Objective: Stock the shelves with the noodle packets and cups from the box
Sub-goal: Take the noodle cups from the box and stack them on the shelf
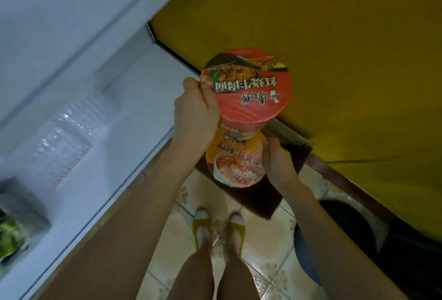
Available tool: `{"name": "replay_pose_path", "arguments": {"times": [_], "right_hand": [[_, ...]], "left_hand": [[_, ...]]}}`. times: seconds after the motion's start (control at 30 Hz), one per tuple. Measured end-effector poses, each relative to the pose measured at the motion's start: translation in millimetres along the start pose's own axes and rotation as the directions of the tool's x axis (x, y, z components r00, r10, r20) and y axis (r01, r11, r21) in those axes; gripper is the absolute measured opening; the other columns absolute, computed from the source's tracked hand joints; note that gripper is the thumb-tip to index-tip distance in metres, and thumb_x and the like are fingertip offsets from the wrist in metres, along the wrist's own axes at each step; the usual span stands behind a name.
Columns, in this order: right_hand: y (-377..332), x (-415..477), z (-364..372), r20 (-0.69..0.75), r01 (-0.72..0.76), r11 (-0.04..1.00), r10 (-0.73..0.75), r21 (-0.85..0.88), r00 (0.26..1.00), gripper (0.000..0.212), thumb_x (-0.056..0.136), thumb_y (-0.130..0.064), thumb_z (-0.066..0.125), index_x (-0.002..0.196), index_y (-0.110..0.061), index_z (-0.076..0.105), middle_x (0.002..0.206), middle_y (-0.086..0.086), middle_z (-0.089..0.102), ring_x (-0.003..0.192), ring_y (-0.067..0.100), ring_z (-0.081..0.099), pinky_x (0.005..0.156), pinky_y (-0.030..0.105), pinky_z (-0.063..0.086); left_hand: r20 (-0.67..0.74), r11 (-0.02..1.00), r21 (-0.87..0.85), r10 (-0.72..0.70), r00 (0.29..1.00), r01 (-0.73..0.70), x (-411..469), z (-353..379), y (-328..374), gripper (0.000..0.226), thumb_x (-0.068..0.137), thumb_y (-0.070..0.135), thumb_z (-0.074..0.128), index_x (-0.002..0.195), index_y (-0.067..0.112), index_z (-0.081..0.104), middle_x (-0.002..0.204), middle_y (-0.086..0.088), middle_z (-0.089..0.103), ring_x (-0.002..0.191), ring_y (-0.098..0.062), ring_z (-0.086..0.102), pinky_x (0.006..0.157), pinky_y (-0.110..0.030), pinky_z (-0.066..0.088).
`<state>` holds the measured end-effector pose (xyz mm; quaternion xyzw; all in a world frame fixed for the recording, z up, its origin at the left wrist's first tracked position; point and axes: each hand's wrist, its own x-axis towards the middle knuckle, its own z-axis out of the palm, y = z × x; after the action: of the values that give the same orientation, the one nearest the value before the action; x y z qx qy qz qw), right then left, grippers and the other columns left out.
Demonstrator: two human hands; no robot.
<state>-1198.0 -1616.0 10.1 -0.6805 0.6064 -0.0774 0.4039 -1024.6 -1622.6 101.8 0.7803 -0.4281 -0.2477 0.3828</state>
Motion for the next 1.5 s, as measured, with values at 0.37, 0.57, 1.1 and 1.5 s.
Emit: {"name": "replay_pose_path", "arguments": {"times": [0.37, 0.57, 1.1, 1.5], "right_hand": [[-135.4, -165.2, -122.2, 0.016, 0.215, 0.972, -0.215, -0.089, 0.977, 0.016, 0.101, -0.021, 0.028, 0.096, -0.016, 0.043, 0.069, -0.004, 0.053, 0.054, 0.0, 0.045, 0.045, 0.012, 0.039], [-199.0, -256.1, -162.8, 0.034, 0.455, 0.873, -0.457, -0.174, 0.889, 0.032, 0.1, -0.026, 0.032, 0.068, -0.026, 0.033, 0.06, -0.007, 0.045, 0.054, 0.017, 0.047, 0.046, 0.021, 0.036], [-419.3, -465.9, -102.0, 0.401, 0.913, 0.4, -0.826, -0.081, 0.397, 0.029, 0.101, -0.025, 0.03, 0.076, -0.015, 0.042, 0.07, -0.002, 0.045, 0.065, 0.011, 0.044, 0.056, 0.016, 0.033], [-603.9, -585.7, -25.1, 0.339, 0.907, 0.398, -0.879, 0.139, 0.334, 0.031, 0.1, -0.026, 0.031, 0.087, -0.005, 0.051, 0.082, 0.008, 0.052, 0.076, 0.025, 0.06, 0.056, 0.029, 0.053]], "left_hand": [[-0.195, 0.997, 0.009, 0.079, 0.978, -0.078, -98.2, -183.2, 155.6, 0.018, 0.099, 0.022, 0.03, 0.093, 0.009, 0.041, 0.085, -0.006, 0.053, 0.075, -0.021, 0.057, 0.051, -0.022, 0.042], [-0.356, 0.992, -0.049, 0.092, 0.93, -0.117, -181.9, -280.6, 202.3, 0.026, 0.085, 0.029, 0.033, 0.071, 0.008, 0.043, 0.082, -0.025, 0.059, 0.078, -0.042, 0.06, 0.073, -0.049, 0.053], [-0.7, 0.996, -0.073, -0.016, 0.714, -0.05, -414.0, -595.8, 238.8, 0.023, 0.086, 0.014, 0.038, 0.077, 0.002, 0.055, 0.082, -0.029, 0.062, 0.066, -0.036, 0.067, 0.065, -0.047, 0.058], [-0.779, 0.998, -0.04, 0.0, 0.627, -0.049, -487.9, -789.9, 219.0, 0.026, 0.08, 0.003, 0.033, 0.068, -0.003, 0.056, 0.05, -0.02, 0.063, 0.042, -0.027, 0.064, 0.054, -0.037, 0.058]]}}
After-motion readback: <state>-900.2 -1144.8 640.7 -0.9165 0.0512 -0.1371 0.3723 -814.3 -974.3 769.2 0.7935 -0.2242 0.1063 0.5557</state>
